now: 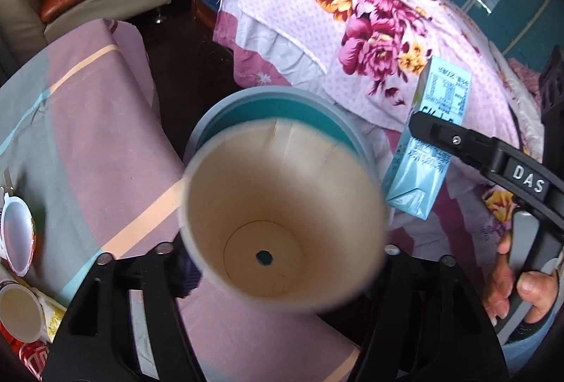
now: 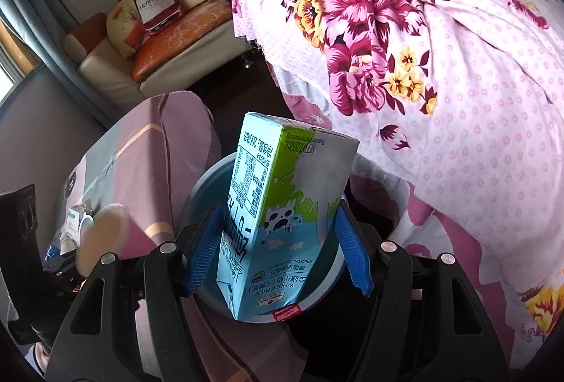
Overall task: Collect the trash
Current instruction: 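Carry the milk carton and pink cup over the teal bin and release both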
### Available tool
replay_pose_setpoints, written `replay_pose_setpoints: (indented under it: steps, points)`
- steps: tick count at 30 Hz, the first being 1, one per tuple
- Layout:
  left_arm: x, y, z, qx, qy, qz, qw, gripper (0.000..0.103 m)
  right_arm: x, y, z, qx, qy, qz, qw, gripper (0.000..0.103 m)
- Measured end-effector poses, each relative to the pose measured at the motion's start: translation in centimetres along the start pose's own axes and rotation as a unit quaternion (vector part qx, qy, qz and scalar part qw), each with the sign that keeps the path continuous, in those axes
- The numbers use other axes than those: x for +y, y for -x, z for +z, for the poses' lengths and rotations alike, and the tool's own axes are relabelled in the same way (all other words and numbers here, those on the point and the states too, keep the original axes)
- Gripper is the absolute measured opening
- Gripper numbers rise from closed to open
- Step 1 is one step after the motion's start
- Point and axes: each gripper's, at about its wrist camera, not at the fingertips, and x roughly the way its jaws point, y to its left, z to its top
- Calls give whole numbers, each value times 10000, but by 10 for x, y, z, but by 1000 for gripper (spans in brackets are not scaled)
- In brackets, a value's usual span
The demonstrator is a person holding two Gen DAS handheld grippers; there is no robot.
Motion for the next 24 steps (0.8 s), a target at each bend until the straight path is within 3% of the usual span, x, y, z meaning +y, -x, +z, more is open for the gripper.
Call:
replay_pose_setpoints:
  steps: [2, 9, 11, 24]
  points:
    - [2, -1, -1, -18, 50, 61, 10000, 84, 0, -2, 0, 21, 22, -4, 10000, 61]
    - [9, 9, -7, -107, 132, 130, 9998, 86, 5, -8, -2, 118, 91, -2, 9999, 61]
    - [11, 11, -7, -173, 141, 168, 9996, 92, 8, -9, -1, 133, 119, -7, 9998, 61]
    - [17, 22, 14, -478, 232, 50, 9986, 93, 10, -1, 15, -5, 125, -228, 9997, 61]
